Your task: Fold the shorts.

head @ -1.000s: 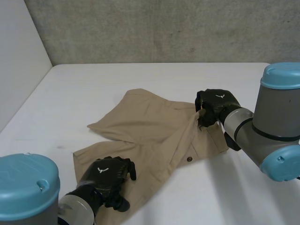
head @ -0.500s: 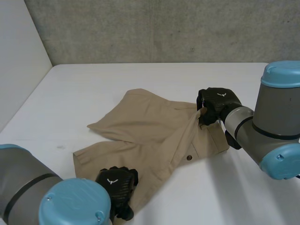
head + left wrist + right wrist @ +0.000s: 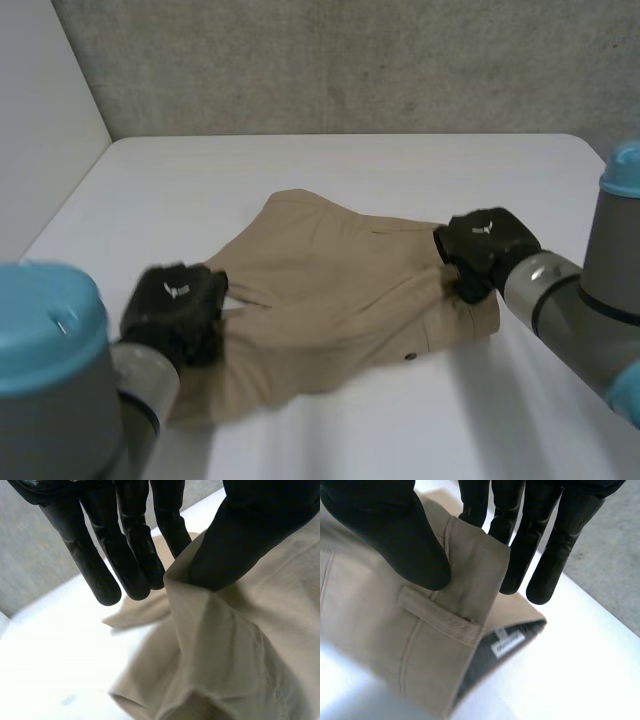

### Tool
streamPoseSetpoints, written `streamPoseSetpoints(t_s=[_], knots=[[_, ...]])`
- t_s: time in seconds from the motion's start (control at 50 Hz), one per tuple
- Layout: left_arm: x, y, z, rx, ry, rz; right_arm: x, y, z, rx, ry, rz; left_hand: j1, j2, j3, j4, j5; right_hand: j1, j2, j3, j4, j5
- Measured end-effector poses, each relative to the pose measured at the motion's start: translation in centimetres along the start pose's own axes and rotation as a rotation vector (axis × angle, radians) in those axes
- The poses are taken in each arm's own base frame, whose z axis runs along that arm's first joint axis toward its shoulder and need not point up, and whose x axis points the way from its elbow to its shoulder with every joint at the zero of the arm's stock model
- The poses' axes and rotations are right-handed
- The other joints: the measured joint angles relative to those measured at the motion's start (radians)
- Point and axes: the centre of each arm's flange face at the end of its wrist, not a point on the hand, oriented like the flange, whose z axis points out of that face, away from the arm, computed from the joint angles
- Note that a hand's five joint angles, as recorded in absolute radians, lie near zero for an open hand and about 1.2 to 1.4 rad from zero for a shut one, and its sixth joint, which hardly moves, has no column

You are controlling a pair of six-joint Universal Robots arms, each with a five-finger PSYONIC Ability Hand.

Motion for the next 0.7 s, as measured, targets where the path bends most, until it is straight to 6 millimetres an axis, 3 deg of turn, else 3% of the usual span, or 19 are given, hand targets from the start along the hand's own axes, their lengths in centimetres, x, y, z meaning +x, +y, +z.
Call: streamPoseSetpoints(t_s=[0.16, 0.3, 0.32, 0.36, 0.44, 0.54, 0.58, 0.7], knots=[[-2.4, -2.0, 3.3, 0.052, 0.04, 0.232, -1.4, 2.1, -3.9, -0.174, -0.117, -0.228, 0.0, 0.0, 0.0, 0.0, 0.0, 0.0, 0.0, 0.0, 0.0, 0.0], [-3.0, -2.4, 3.6, 0.019, 0.09, 0.345, -2.3, 3.0, -6.7, -0.251, -0.205, -0.308, 0.0, 0.001, 0.0, 0.0, 0.0, 0.0, 0.001, 0.0, 0.0, 0.0], [-3.1, -2.8, 2.7, -0.014, 0.121, 0.361, -2.5, 2.7, -8.3, -0.241, -0.226, -0.335, 0.0, 0.001, 0.0, 0.001, 0.0, 0.0, 0.001, 0.0, 0.0, 0.0], [-3.2, -3.3, 1.7, -0.029, 0.143, 0.356, -2.4, 2.2, -9.1, -0.22, -0.226, -0.341, 0.0, 0.001, 0.0, 0.003, 0.0, 0.0, 0.001, 0.0, 0.0, 0.0], [-3.3, -4.3, -0.1, -0.026, 0.177, 0.338, -2.0, 1.4, -10.0, -0.187, -0.215, -0.339, 0.0, 0.001, 0.0, 0.004, 0.0, 0.0, 0.001, 0.0, 0.0, 0.0], [-3.7, -6.7, -4.0, 0.049, 0.242, 0.297, -0.8, -0.2, -11.4, -0.13, -0.178, -0.319, 0.0, 0.001, 0.0, 0.004, 0.012, 0.0, 0.001, 0.0, 0.0, 0.003], [-3.7, -6.8, -4.3, 0.056, 0.245, 0.295, -0.7, -0.3, -11.5, -0.126, -0.176, -0.318, 0.0, 0.001, 0.0, 0.004, 0.012, 0.0, 0.001, 0.0, 0.0, 0.004], [-4.5, -9.0, -8.8, 0.173, 0.255, 0.286, 0.4, -1.7, -12.9, -0.078, -0.146, -0.299, 0.0, 0.001, 0.0, 0.004, 0.012, 0.0, 0.001, 0.0, 0.0, 0.005]])
